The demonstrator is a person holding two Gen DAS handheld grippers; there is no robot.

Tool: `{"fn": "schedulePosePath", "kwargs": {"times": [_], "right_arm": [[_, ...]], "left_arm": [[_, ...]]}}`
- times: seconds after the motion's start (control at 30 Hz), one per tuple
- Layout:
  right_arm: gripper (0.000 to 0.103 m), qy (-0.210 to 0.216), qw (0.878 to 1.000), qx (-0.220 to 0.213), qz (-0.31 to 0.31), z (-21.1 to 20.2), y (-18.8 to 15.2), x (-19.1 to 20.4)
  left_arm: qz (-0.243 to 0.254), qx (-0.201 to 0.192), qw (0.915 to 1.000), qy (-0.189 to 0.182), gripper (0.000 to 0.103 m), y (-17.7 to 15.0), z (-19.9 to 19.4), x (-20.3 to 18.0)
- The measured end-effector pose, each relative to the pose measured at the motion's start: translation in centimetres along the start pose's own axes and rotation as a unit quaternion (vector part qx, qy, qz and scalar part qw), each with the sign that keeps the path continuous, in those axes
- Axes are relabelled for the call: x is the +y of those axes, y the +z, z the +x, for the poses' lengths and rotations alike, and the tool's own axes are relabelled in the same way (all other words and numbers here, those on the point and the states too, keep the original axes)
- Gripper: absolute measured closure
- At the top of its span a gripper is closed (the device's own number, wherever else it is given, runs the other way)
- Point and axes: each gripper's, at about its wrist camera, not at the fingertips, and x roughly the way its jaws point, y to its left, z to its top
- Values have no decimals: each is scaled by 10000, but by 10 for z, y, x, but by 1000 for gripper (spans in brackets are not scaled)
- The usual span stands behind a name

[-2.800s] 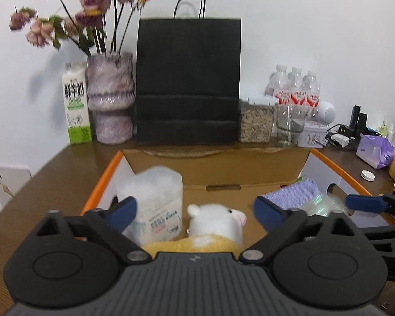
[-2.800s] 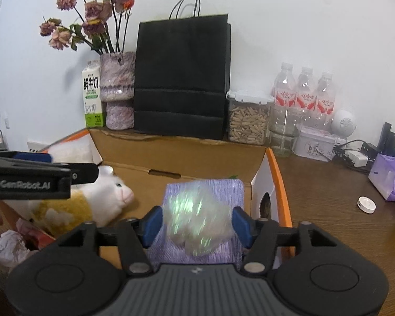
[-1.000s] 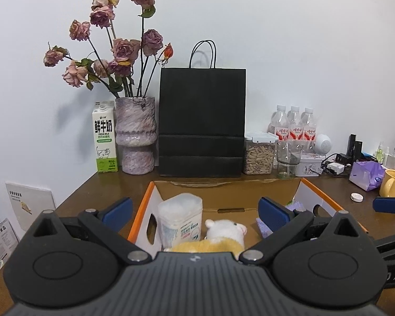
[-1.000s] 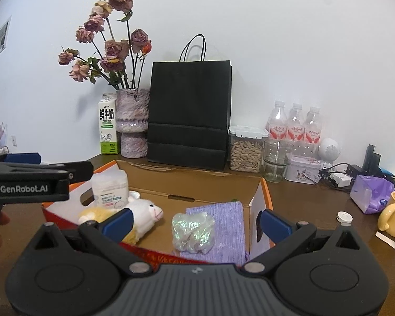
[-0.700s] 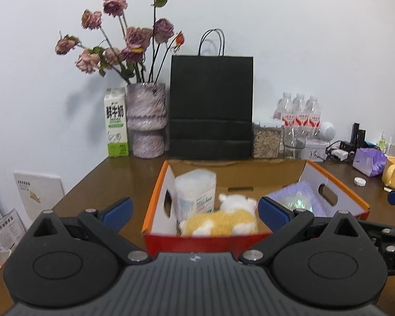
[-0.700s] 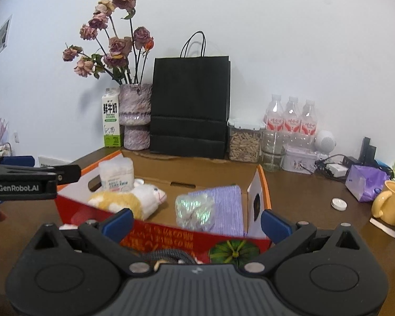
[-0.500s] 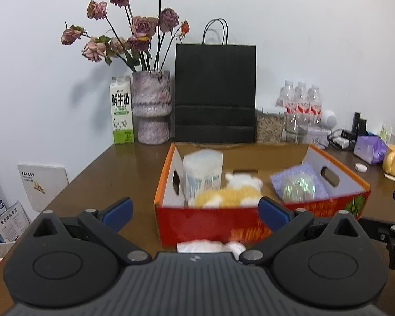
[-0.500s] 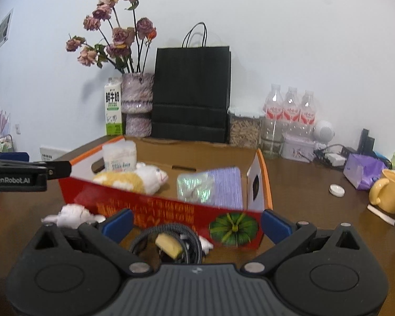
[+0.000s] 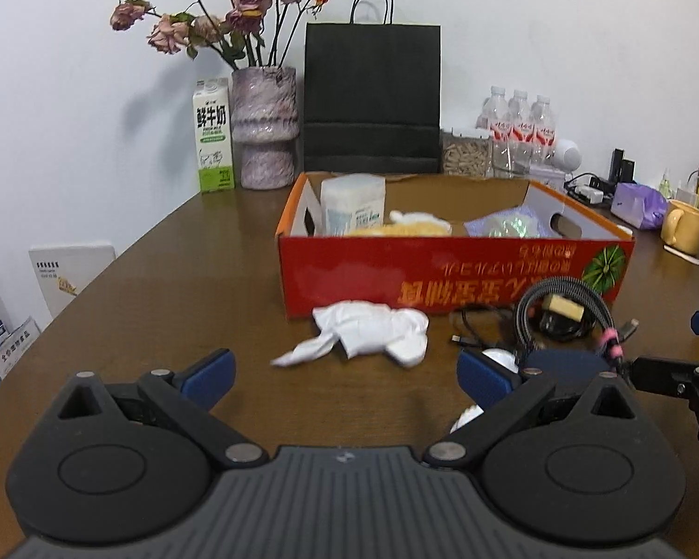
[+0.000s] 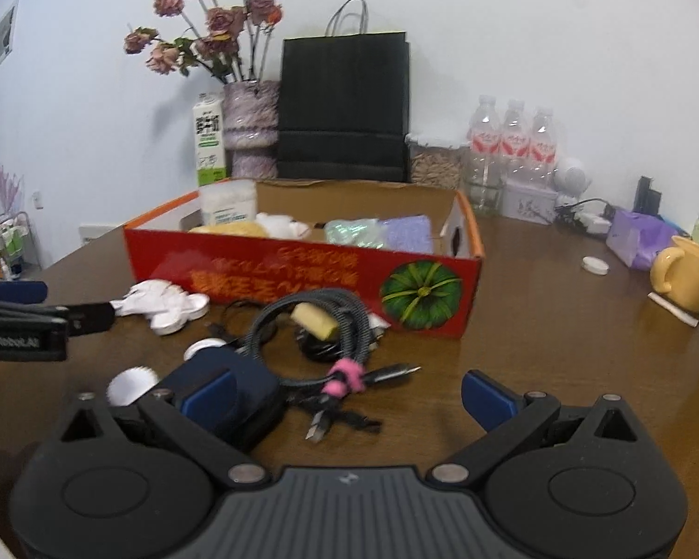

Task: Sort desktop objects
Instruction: 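Withdraw both tools from the box toward the white caps and navy pouch, then grasp the white bottle cap with the left tool while the right tool grasps the navy pouch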

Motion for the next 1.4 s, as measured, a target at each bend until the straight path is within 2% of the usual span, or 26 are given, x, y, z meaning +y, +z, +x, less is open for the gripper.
{"fn": "schedulePosePath", "kwargs": {"times": [0.23, 0.37, 0.77, 0.9, 1.0, 1.07, 1.33, 1.4], "right_arm": [[0, 353, 9985, 164, -384, -1, -1, 40], [0, 435, 9978, 340, -380, 5, -2, 56], [3, 299, 9948, 876, -432, 17, -3, 78], [8, 293, 9944, 971, -295, 13, -5, 68], [19, 222, 9938, 1050, -295, 16, -5, 69], [18, 170, 9933, 1097, -335, 21, -6, 72], [38, 278, 9962, 808, -178, 16, -9, 67], [39, 280, 9969, 726, -111, 11, -10, 62]], "left_arm": [[-14, 50, 9999, 88, 0, -11, -12, 9], [-14, 46, 10000, 76, 0, -16, -18, 17], [-74, 16, 9998, -200, 0, -26, -26, 34], [-63, 7, 9995, -308, 0, -28, -28, 33], [-23, 12, 9993, -367, 0, -29, -28, 31], [-3, 25, 9993, -377, 0, -30, -27, 30], [68, 88, 9988, -471, 0, -30, -26, 22], [111, 104, 9985, -531, 0, -29, -25, 17]]}}
